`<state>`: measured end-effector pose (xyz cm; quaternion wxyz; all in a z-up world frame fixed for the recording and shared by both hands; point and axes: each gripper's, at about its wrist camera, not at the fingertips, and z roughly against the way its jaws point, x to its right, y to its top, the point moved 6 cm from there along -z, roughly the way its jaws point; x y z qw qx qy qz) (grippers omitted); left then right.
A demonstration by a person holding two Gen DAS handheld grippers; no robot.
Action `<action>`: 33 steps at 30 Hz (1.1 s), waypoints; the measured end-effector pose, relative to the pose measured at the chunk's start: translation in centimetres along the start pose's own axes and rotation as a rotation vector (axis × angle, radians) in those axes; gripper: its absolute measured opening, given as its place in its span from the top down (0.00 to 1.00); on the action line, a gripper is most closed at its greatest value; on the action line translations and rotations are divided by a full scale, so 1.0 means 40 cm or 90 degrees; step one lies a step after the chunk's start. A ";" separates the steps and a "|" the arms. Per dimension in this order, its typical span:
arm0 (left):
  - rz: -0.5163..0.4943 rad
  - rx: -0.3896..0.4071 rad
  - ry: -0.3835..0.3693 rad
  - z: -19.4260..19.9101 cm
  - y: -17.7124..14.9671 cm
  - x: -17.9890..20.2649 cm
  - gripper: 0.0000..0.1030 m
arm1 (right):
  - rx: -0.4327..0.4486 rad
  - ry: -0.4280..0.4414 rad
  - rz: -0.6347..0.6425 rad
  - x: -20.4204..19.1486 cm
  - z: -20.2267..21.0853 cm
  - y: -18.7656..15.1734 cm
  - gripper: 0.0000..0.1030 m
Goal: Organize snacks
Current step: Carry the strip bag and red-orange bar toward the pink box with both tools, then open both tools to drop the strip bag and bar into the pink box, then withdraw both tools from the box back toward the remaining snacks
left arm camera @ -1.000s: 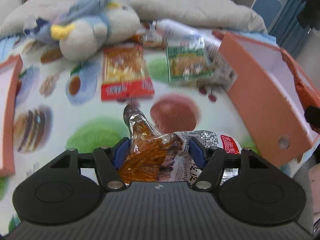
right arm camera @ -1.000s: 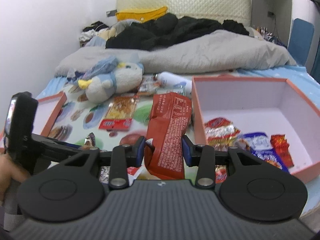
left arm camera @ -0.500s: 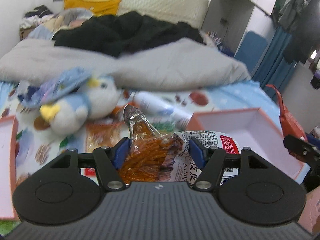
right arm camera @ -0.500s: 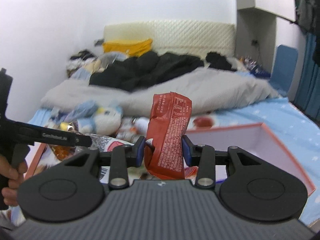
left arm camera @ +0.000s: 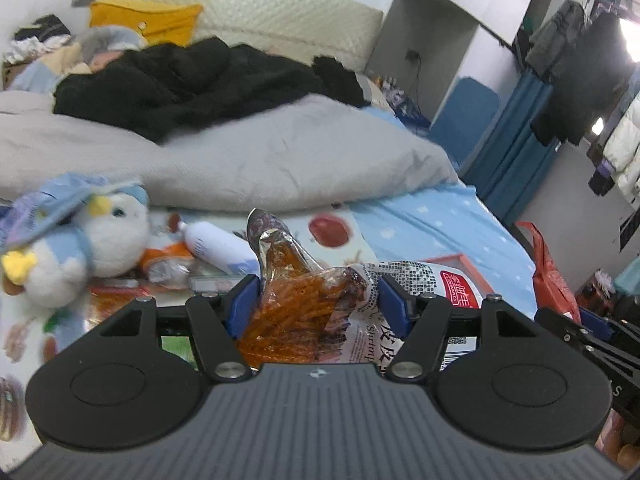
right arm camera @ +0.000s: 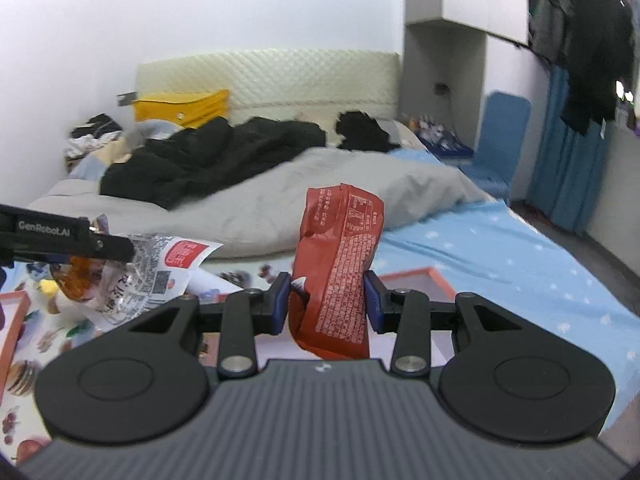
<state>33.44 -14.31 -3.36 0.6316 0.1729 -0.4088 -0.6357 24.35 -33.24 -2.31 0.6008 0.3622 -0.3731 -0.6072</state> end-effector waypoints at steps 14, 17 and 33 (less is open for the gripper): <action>-0.020 -0.116 -0.019 -0.213 -0.128 0.101 0.32 | -0.119 -0.043 -0.055 0.113 -0.134 -0.163 0.59; -0.038 -0.132 -0.006 -0.237 -0.154 0.102 0.31 | -0.135 -0.031 -0.078 0.125 -0.142 -0.194 0.59; -0.032 -0.107 -0.014 -0.179 -0.113 0.077 0.11 | -0.093 -0.011 -0.108 0.131 -0.100 -0.156 0.39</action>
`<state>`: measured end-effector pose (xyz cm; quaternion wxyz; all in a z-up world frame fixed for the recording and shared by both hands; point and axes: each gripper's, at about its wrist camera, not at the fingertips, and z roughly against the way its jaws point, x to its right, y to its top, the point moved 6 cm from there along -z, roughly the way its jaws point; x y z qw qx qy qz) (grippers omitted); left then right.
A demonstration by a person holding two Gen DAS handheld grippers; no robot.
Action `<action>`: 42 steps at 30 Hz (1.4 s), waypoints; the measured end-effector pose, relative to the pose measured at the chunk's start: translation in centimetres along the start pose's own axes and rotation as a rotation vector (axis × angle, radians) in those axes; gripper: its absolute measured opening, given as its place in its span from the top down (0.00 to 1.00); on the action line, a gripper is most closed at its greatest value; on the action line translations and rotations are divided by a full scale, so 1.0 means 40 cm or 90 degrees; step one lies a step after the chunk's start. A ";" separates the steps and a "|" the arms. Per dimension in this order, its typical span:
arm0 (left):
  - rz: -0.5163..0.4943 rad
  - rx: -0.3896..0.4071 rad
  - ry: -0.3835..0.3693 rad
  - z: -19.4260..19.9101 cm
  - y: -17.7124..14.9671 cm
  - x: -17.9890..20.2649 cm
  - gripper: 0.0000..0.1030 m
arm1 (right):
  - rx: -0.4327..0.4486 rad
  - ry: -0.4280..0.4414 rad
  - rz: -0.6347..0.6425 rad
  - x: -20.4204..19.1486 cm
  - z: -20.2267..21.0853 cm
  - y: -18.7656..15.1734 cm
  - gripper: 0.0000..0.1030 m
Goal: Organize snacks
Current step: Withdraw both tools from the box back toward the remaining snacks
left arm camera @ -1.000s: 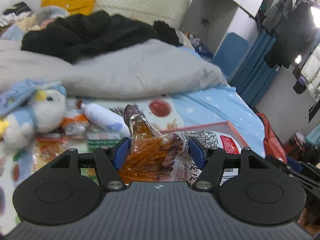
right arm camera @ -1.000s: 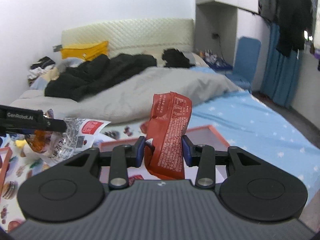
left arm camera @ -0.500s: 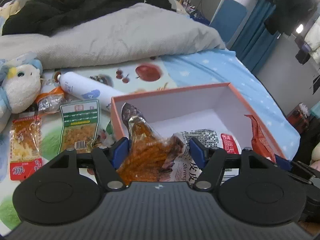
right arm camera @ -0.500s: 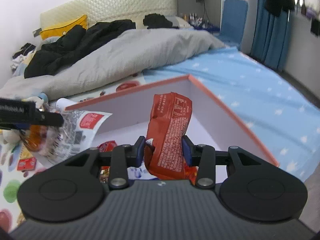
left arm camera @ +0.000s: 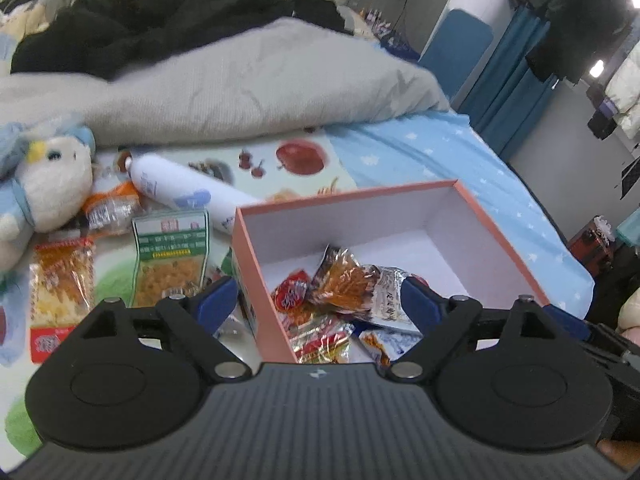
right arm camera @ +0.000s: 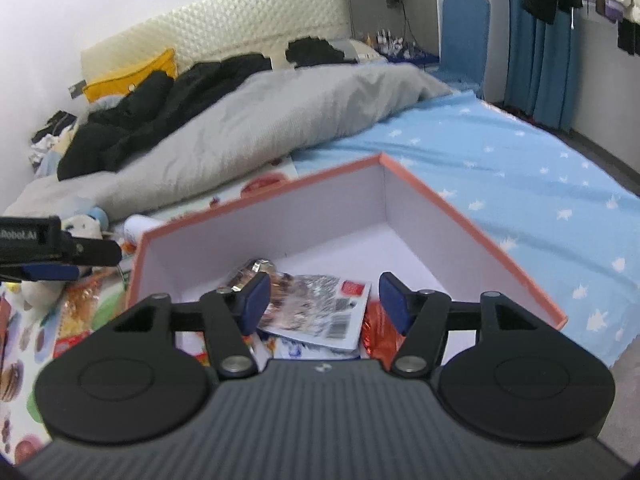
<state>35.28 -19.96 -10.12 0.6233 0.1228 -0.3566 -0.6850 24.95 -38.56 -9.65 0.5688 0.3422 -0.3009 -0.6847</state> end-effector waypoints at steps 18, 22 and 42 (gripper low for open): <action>-0.041 0.164 0.024 0.339 0.073 -0.067 0.11 | 0.147 0.096 0.058 -0.209 0.193 0.144 0.39; -0.032 0.186 0.035 0.403 0.047 -0.121 0.11 | 0.145 0.140 0.061 -0.276 0.201 0.126 0.39; 0.000 0.180 0.121 0.532 -0.200 -0.365 0.11 | 0.134 0.190 0.154 -0.514 0.239 -0.077 0.24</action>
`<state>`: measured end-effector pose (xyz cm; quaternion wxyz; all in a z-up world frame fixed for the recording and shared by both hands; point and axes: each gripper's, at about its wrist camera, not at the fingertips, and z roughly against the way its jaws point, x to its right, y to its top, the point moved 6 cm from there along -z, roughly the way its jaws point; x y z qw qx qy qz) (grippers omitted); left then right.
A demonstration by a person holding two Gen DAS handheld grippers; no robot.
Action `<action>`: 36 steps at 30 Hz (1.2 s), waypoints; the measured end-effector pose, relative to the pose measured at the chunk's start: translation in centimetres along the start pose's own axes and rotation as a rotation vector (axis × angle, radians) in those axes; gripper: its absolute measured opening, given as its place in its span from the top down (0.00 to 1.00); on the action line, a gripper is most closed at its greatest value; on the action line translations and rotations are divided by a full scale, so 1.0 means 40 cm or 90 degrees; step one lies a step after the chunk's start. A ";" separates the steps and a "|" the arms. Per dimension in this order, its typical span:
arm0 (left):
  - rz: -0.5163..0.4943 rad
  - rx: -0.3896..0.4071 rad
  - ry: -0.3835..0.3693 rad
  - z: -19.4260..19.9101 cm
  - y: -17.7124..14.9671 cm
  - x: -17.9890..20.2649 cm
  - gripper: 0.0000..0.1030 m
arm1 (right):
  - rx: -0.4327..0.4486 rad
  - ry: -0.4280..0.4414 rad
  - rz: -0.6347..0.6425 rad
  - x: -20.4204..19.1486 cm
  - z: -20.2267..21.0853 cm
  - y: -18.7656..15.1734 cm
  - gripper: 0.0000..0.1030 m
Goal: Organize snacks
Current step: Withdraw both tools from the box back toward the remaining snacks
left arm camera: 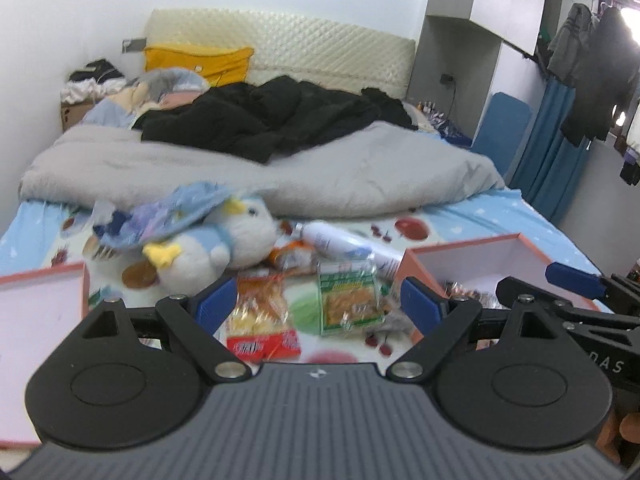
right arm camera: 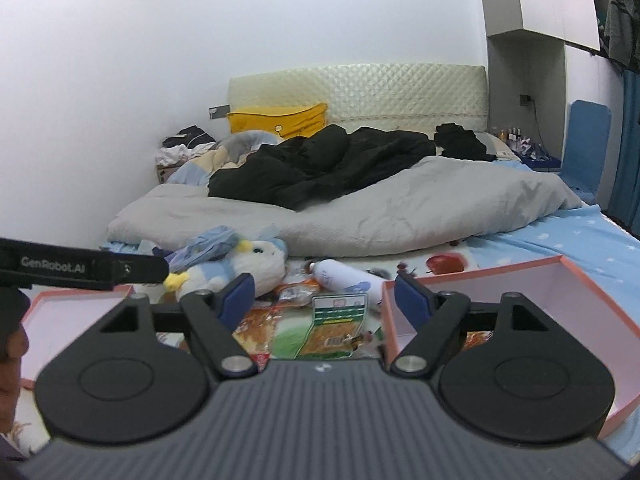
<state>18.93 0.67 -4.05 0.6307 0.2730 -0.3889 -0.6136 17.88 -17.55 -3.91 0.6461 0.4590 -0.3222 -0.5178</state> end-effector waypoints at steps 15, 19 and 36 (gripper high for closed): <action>-0.031 -0.031 0.024 0.016 -0.171 -0.040 0.02 | -0.049 -0.025 -0.036 -0.048 0.009 -0.152 0.00; -0.009 -0.044 0.032 0.015 -0.215 -0.069 0.01 | -0.074 -0.017 -0.039 -0.057 0.010 -0.202 0.00; 0.131 -0.083 0.000 -0.206 -0.294 -0.231 0.01 | -0.138 -0.036 0.070 -0.137 -0.190 -0.309 0.22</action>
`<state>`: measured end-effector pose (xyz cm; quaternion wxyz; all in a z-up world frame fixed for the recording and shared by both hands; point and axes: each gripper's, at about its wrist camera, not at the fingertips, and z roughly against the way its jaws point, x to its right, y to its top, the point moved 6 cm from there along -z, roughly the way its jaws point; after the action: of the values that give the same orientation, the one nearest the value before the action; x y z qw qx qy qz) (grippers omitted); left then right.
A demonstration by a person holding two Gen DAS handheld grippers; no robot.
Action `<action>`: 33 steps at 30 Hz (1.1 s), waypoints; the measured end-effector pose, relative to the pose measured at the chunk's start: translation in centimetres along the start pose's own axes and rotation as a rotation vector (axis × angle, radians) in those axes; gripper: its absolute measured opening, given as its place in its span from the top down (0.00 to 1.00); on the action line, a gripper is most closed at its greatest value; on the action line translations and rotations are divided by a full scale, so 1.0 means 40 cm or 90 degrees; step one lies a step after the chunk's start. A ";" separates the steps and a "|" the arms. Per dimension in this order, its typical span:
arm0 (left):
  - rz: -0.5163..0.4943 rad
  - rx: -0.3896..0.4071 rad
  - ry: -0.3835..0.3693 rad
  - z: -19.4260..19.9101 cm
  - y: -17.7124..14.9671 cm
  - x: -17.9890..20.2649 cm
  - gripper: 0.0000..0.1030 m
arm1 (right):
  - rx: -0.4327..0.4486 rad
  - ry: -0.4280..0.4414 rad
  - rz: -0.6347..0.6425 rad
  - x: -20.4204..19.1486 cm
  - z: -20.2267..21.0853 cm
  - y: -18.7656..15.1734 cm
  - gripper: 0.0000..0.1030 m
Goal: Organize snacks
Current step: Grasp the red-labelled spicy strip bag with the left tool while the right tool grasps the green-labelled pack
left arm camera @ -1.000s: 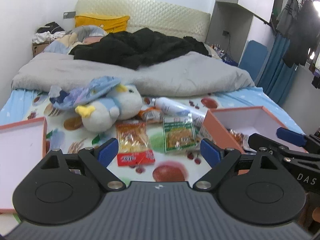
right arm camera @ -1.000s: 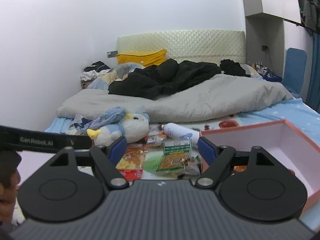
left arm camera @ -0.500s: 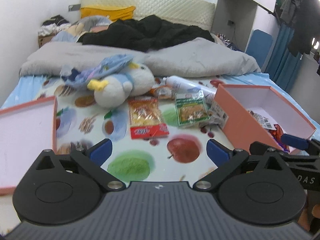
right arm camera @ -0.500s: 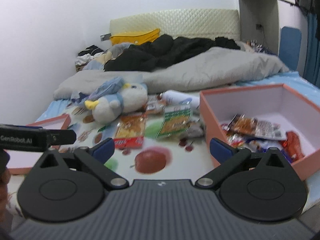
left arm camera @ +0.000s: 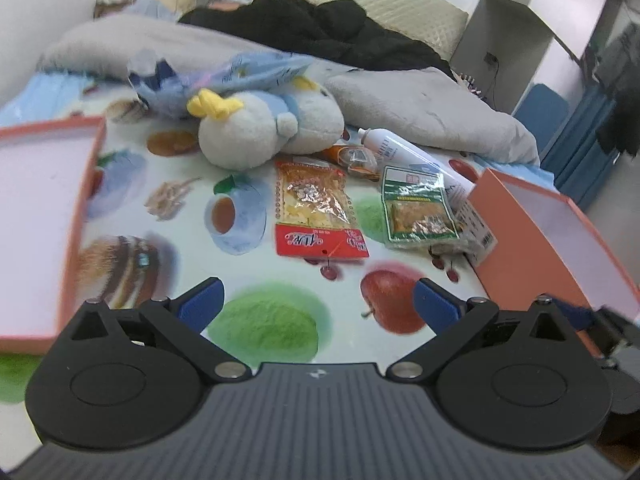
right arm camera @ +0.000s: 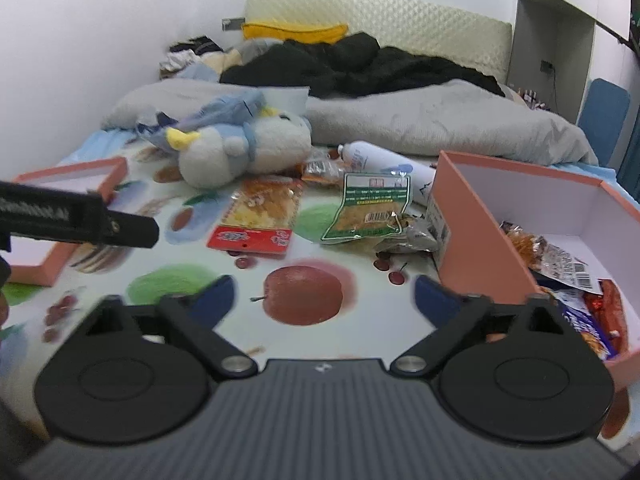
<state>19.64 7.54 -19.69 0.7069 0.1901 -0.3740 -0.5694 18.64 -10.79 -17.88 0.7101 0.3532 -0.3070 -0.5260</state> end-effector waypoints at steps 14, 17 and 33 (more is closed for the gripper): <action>0.020 -0.017 -0.028 -0.353 0.112 -0.026 0.01 | -0.066 0.040 -0.232 0.064 -0.272 0.015 0.43; 0.008 -0.023 -0.020 -0.406 0.139 -0.016 0.01 | -0.075 0.048 -0.277 0.076 -0.313 0.011 0.45; -0.069 -0.051 0.071 -0.600 0.211 0.039 0.00 | -0.065 0.033 -0.351 0.129 -0.413 0.026 0.70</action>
<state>43.25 4.66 -28.89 0.7016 0.2131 -0.3002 -0.6101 33.87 -12.62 -25.98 0.5648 0.4004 -0.1541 -0.7049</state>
